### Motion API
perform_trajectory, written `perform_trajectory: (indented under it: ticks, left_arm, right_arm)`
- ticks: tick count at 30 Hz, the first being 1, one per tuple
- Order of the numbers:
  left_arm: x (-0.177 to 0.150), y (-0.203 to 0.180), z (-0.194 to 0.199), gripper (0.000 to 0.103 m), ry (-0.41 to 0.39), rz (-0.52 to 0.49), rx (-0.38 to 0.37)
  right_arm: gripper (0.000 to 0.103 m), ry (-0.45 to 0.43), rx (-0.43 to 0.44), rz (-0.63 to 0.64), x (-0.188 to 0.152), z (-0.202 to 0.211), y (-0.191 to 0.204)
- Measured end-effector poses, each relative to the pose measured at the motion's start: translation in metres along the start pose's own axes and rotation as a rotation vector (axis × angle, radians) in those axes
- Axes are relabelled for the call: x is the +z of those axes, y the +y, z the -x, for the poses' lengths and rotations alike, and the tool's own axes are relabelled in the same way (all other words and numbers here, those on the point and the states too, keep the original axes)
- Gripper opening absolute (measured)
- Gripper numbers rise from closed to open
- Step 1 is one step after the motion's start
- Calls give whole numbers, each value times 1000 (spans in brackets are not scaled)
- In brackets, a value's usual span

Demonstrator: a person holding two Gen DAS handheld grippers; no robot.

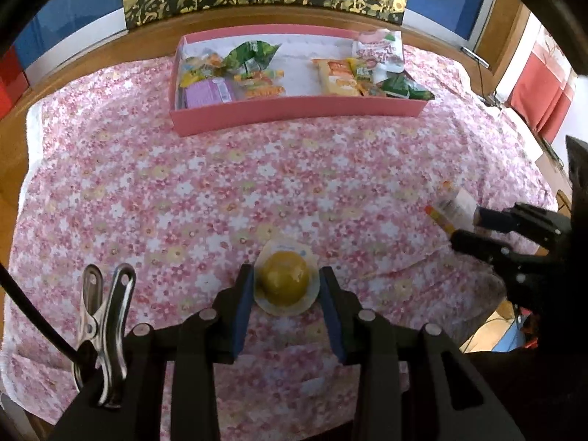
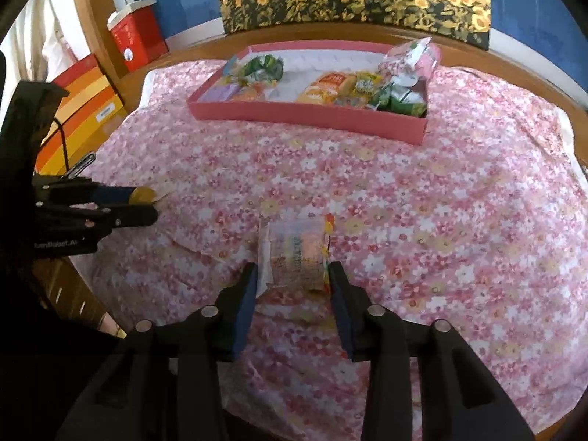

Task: Organize snacks
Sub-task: 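Carry the jelly cup and clear packet into the pink tray and release both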

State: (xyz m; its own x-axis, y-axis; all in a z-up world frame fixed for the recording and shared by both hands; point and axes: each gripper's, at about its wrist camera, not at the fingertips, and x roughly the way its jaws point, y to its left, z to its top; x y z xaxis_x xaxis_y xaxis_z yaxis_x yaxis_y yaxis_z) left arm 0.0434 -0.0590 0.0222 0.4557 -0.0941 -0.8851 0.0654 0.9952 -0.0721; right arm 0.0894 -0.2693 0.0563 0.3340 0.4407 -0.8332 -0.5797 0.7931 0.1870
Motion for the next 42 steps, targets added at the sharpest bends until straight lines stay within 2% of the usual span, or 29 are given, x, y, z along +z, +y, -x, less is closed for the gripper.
perform_trajectory:
  ticks: [4,8,10,14,17,22,27,32,38,42]
  left_arm:
    - [4,4,17,37,-8,16,4]
    - [11,9,46,37,-26,28,16]
    - [13,11,59,37,-47,34,7]
    - [17,6,66,37,-67,10,12]
    - [22,4,70,37,-82,-15,23]
    - [36,11,85,36,-142,0,57]
    - [48,18,112,37,-236,8,57]
    - [50,22,109,37,-253,10,22]
    - [54,30,111,37,-301,22,22]
    - [58,28,111,37,-328,-12,38]
  right_arm:
    - [39,-33,-12,-23,3,26,-1]
    - [39,-10,-5,-133,4,58,-8]
    - [39,-5,-2,-149,2,72,-10]
    - [39,-14,-40,-160,5,80,-9]
    - [39,-26,-63,-120,12,83,-1]
    - [39,-74,-92,-97,31,98,3]
    - [39,-154,-121,-98,51,125,7]
    - [39,-200,-158,-46,54,128,24]
    - [39,-239,-194,-23,55,130,27]
    - [39,-253,-196,-25,59,128,22]
